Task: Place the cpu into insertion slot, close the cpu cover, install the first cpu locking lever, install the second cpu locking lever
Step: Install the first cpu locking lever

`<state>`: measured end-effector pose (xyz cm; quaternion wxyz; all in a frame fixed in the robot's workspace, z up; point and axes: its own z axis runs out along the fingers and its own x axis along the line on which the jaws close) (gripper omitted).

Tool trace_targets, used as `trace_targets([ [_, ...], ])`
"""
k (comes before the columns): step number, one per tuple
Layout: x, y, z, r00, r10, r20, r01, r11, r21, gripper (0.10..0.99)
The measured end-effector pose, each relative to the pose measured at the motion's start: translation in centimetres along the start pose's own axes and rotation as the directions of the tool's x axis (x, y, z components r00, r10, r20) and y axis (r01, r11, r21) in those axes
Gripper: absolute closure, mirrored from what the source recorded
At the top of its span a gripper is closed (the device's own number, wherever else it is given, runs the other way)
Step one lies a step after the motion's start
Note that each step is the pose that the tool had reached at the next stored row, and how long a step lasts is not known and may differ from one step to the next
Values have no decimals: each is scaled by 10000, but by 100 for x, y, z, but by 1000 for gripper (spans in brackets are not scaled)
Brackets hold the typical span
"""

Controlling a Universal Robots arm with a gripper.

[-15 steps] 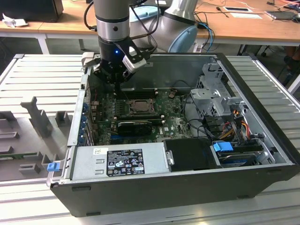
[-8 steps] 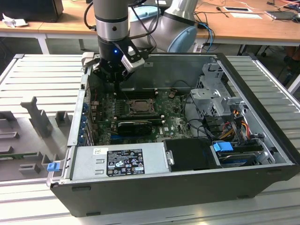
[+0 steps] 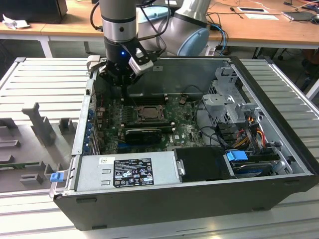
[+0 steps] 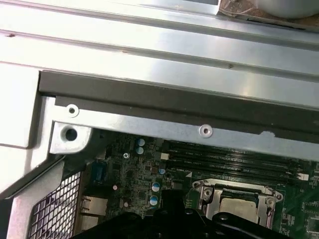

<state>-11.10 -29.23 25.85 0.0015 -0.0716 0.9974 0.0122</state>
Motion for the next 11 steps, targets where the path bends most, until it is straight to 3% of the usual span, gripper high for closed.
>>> trace_targets([
  [6,-126,-11,7,9999,119,3,-119,9999,0,980],
  [11,-305,-37,9,9998,173,4,-173,9999,1,980],
])
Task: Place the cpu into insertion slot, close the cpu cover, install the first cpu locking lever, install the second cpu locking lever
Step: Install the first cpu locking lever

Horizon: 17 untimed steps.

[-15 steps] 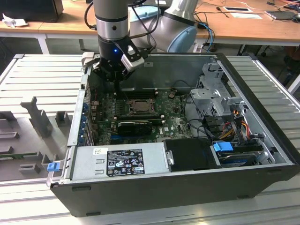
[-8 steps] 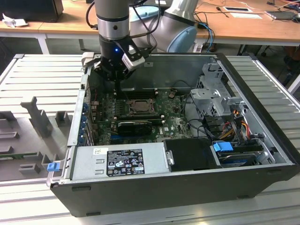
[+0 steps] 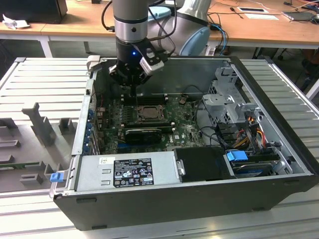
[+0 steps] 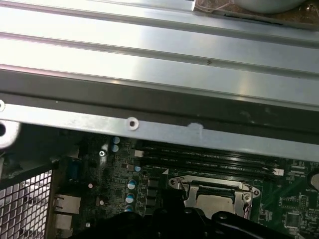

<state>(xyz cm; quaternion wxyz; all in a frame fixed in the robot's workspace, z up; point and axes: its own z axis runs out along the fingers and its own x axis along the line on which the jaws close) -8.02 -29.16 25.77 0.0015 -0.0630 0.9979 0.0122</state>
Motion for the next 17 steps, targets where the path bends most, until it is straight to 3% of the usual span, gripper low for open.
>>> trace_targets([
  [5,-154,-20,9,10000,89,2,-89,10000,1,980],
  [8,-199,-26,15,9998,177,6,-177,9998,1,980],
  [11,-225,-29,35,9990,444,15,-444,9990,-35,980],
  [12,-226,-32,52,9987,519,23,-518,9986,-129,980],
  [17,-232,-35,65,9986,520,23,-520,9986,-138,980],
])
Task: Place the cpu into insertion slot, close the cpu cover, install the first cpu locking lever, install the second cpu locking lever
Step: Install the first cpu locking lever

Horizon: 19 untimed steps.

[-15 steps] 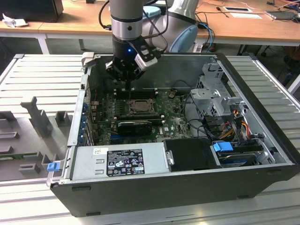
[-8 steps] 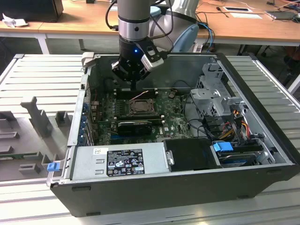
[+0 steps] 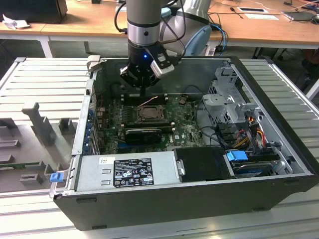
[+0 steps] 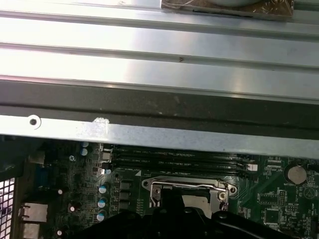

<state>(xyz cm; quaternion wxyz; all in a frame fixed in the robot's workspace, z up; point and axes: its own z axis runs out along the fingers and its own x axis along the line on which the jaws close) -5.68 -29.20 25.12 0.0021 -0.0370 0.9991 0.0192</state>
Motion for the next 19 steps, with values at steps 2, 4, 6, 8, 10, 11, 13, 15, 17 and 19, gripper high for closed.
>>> trace_targets([
  [2,-3,0,2,10000,0,1,0,10000,-10,980],
  [4,-5,0,4,10000,-1,5,1,10000,-40,980],
  [6,-6,0,6,10000,-1,7,1,10000,-71,980],
  [8,-6,0,7,10000,0,7,0,10000,-81,980],
  [10,-6,-1,9,10000,-1,7,1,10000,-84,980],
  [11,-6,-1,10,10000,-1,7,1,10000,-85,980],
  [13,-7,-1,12,10000,-1,7,1,10000,-89,980],
  [15,-7,-1,13,10000,-1,8,1,10000,-94,980],
  [17,-8,-1,16,10000,-1,9,1,9999,-101,980],
  [19,-9,-1,18,10000,-1,9,1,9999,-103,980],
])
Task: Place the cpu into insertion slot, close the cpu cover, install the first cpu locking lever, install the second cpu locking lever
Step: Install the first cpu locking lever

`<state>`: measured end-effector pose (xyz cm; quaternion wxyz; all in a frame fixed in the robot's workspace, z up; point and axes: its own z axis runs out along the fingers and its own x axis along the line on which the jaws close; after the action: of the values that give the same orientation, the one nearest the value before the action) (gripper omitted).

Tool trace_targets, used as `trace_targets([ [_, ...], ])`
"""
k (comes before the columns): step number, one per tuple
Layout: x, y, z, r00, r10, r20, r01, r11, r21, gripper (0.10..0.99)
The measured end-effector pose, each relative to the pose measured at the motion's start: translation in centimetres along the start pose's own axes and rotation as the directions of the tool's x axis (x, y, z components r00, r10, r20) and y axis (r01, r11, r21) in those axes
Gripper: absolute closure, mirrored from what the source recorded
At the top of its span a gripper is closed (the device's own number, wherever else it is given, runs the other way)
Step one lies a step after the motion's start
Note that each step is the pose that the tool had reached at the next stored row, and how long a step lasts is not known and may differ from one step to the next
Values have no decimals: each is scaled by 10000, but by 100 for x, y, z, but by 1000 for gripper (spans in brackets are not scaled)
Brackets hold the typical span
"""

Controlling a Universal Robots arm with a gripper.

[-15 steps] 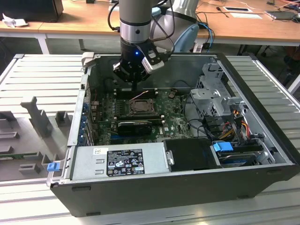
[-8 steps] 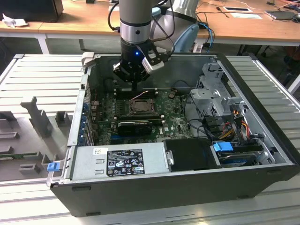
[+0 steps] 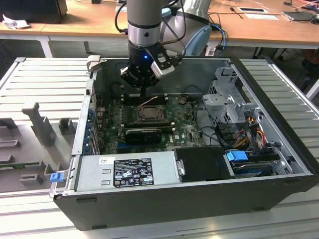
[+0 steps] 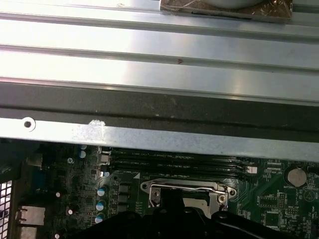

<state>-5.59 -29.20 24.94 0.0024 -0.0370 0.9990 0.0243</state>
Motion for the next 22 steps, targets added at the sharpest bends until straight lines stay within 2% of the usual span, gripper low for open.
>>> trace_targets([
  [4,-9,-1,5,10000,-1,5,1,10000,-45,980],
  [5,-15,-2,6,10000,0,6,0,10000,-85,980],
  [9,-45,-15,16,10000,10,27,-9,9994,-359,980],
  [10,-47,-18,20,10000,12,31,-11,9992,-399,980],
  [14,-48,-20,34,10000,23,51,-21,9992,-405,980],
  [18,-47,-21,53,9989,453,74,-450,9982,-400,980],
  [22,-47,-22,80,9989,468,86,-465,9981,-403,980],
])
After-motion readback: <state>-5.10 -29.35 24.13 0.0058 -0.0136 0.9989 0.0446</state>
